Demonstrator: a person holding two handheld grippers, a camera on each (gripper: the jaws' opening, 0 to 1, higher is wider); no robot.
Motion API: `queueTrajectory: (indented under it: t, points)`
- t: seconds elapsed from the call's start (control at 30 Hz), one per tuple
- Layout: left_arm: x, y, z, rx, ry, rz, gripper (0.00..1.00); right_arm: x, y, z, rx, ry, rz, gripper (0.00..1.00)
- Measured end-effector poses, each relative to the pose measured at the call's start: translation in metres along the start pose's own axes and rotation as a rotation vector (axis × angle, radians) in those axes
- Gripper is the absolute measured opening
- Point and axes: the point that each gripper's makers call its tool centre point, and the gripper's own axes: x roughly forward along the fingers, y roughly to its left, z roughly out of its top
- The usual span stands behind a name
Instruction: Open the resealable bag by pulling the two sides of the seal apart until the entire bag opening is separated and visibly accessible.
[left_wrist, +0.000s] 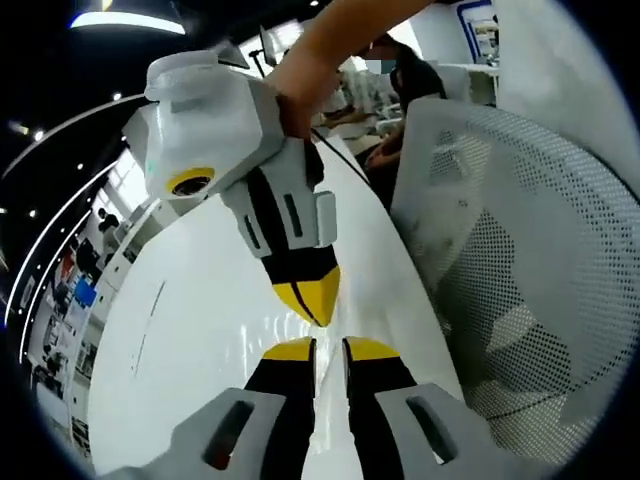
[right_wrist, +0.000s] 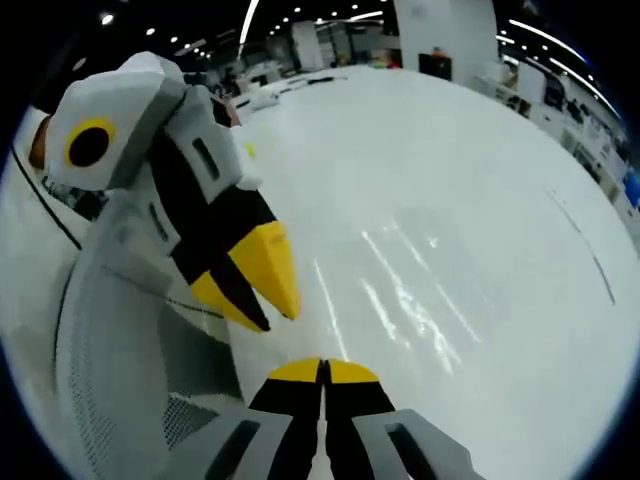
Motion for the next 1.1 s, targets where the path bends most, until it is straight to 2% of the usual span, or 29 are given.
queueTrajectory:
  t: [0.23,0.37,0.5,0.63,0.8,1.0,1.1]
  points:
    - [0.010,-0.008,-0.008,0.033,0.070,-0.030,0.12,-0.008,-0.003,0.009,-0.053,-0.031,-0.020,0.00]
    - [0.015,-0.008,-0.008,0.066,0.090,-0.032,0.09,-0.014,-0.004,0.014,-0.056,-0.048,-0.030,0.00]
    - [0.015,-0.004,-0.011,0.063,0.110,-0.025,0.02,-0.019,-0.009,0.019,-0.064,-0.074,-0.067,0.00]
    - [0.014,0.000,-0.014,0.044,0.116,-0.015,0.02,-0.027,-0.017,0.026,-0.078,-0.113,-0.133,0.00]
    - [0.013,0.001,-0.015,0.040,0.124,-0.014,0.02,-0.043,-0.034,0.041,-0.131,-0.186,-0.276,0.00]
    - [0.013,0.004,-0.014,0.040,0.126,-0.011,0.00,-0.059,-0.044,0.050,-0.148,-0.243,-0.387,0.00]
    - [0.013,0.008,-0.013,0.041,0.124,-0.004,0.00,-0.065,-0.048,0.053,-0.146,-0.266,-0.417,0.00]
